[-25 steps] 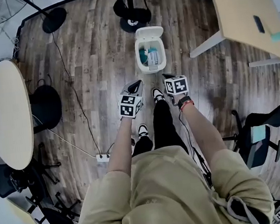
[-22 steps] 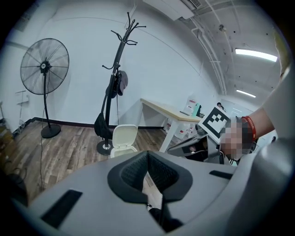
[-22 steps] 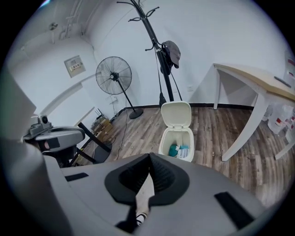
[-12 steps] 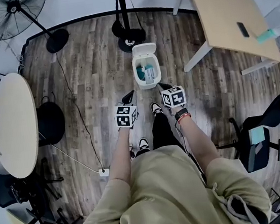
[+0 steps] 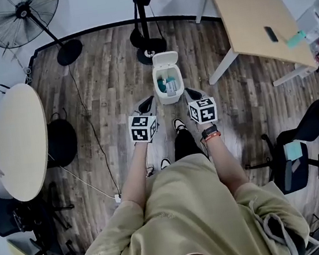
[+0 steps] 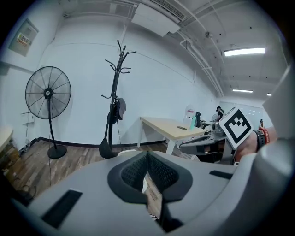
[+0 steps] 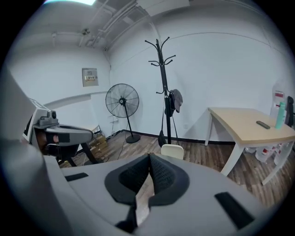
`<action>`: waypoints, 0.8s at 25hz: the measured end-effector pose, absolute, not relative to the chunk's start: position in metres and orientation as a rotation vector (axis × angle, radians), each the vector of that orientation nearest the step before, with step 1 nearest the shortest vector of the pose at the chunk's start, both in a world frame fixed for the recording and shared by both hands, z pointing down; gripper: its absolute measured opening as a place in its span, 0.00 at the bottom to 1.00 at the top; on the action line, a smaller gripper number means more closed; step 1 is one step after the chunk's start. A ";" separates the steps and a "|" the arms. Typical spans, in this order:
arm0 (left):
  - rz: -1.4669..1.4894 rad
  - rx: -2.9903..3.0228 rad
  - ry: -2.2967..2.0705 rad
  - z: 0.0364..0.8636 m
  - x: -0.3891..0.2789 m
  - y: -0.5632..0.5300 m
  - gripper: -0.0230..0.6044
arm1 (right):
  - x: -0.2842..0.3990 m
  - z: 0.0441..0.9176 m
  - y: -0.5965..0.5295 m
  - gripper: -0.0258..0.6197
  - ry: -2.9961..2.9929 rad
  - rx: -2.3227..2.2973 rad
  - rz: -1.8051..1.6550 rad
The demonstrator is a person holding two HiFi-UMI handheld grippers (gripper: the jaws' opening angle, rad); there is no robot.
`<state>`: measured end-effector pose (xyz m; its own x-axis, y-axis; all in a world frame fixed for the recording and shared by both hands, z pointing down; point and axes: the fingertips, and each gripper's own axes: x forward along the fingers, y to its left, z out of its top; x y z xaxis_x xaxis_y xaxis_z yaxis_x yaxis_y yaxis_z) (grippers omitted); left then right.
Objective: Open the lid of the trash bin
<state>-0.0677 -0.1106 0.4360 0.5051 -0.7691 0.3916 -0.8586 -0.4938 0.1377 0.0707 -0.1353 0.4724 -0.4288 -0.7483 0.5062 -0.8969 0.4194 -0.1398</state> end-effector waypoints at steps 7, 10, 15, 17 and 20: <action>0.322 2.471 -1.422 0.388 -0.082 -0.103 0.07 | 0.076 0.424 -0.120 0.06 -2.376 1.532 0.562; 0.306 2.478 -1.436 0.370 -0.082 -0.099 0.07 | 0.072 0.401 -0.114 0.06 -2.398 1.555 0.500; 0.235 2.523 -1.486 0.339 -0.084 -0.099 0.07 | 0.066 0.358 -0.112 0.06 -2.446 1.616 0.377; 0.207 2.551 -1.511 0.328 -0.086 -0.097 0.07 | 0.065 0.344 -0.110 0.06 -2.468 1.642 0.349; 0.156 2.579 -1.544 0.315 -0.084 -0.095 0.07 | 0.067 0.328 -0.108 0.06 -2.488 1.678 0.311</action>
